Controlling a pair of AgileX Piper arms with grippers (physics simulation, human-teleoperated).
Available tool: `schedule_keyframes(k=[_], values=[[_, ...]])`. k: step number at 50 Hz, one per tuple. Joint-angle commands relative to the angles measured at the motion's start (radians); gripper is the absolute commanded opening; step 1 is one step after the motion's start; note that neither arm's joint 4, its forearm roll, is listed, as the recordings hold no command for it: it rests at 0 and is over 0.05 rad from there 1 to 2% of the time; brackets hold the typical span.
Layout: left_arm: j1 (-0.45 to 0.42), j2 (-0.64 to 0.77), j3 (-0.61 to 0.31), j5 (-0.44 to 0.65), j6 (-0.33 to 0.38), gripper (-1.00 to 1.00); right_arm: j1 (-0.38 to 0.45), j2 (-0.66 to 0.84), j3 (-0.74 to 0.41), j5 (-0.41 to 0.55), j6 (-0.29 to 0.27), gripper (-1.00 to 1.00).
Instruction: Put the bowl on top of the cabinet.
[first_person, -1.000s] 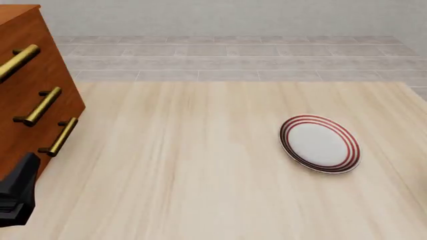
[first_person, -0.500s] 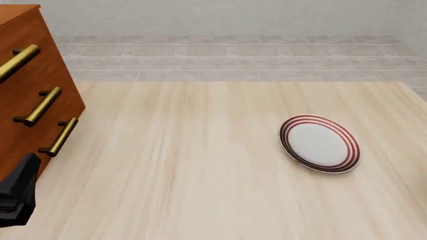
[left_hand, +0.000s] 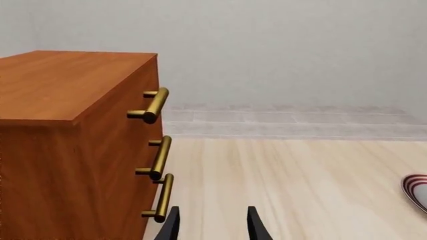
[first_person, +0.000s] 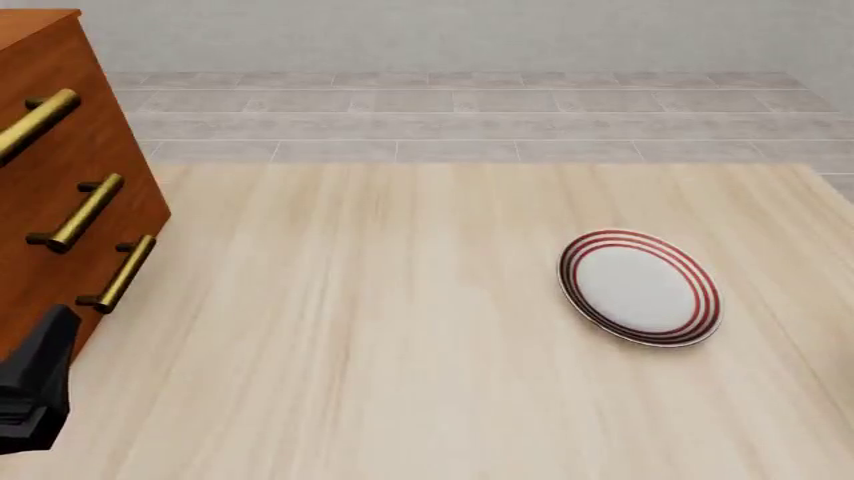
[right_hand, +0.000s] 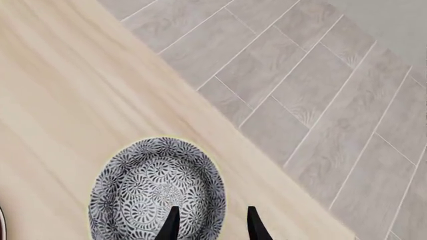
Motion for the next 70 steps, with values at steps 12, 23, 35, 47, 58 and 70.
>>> schedule_keyframes(k=[12, 23, 35, 47, 58, 70], values=[[0.002, 0.0, -0.002, -0.002, 0.002, 1.0, -0.027, 0.083, 0.037, -0.079, -0.029, 1.0], [0.003, 0.0, 0.0, -0.002, 0.003, 1.0, -0.03, 0.113, 0.061, -0.123, -0.047, 1.0], [0.003, 0.0, 0.0, -0.001, 0.007, 1.0, -0.025, 0.158, 0.091, -0.171, -0.051, 1.0], [0.003, -0.001, 0.001, -0.001, 0.009, 1.0, -0.034, 0.189, 0.102, -0.203, -0.059, 1.0], [0.005, 0.0, 0.0, -0.002, 0.009, 1.0, -0.04, 0.201, 0.105, -0.215, -0.064, 1.0], [0.007, 0.0, 0.0, -0.003, 0.01, 1.0, -0.046, 0.236, 0.117, -0.251, -0.066, 1.0]])
